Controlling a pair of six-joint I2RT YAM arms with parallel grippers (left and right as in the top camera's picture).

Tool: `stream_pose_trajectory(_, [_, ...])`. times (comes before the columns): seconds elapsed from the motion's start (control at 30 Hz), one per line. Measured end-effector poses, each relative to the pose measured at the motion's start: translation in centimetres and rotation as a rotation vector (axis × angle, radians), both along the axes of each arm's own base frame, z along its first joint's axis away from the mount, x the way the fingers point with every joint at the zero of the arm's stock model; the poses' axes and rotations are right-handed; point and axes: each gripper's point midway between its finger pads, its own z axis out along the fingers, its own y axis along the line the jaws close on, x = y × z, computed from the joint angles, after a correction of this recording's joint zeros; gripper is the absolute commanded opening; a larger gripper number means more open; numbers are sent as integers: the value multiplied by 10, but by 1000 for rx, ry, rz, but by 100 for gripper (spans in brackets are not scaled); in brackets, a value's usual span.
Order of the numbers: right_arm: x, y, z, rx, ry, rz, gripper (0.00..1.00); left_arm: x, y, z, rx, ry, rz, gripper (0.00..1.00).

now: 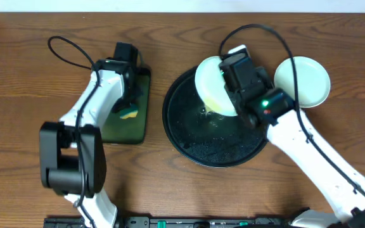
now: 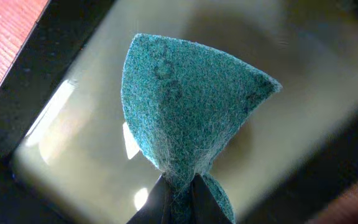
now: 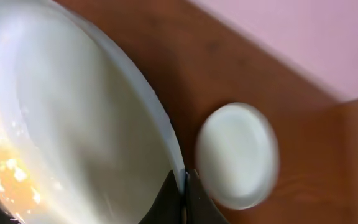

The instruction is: Clean dirty plates on tray and stack at the side

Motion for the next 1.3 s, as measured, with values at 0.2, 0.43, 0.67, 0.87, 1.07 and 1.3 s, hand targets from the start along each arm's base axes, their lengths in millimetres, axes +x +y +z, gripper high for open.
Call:
stream_pose_trajectory(0.2, [-9, 11, 29, -242, -91, 87, 1, -6, 30, -23, 6, 67, 75, 26])
stream_pose_trajectory(0.43, [-13, 25, 51, -442, -152, 166, 1, -7, 42, -23, 6, 70, 99, 39])
stream_pose_trajectory(0.67, [-9, 32, 89, -620, -256, 158, 1, -14, 37, -18, -21, 94, 69, 40])
stream_pose_trajectory(0.87, [-7, 30, 106, -697, -286, 140, 1, 0, 27, 45, -83, -92, 44, 56])
stream_pose_trajectory(1.07, [-10, 38, 51, -561, -125, 316, 1, 5, 24, 112, -105, -282, 34, 78])
stream_pose_trajectory(1.3, [24, -14, -8, -214, -1, 161, 1, 1, 24, 110, -108, -263, 33, 78])
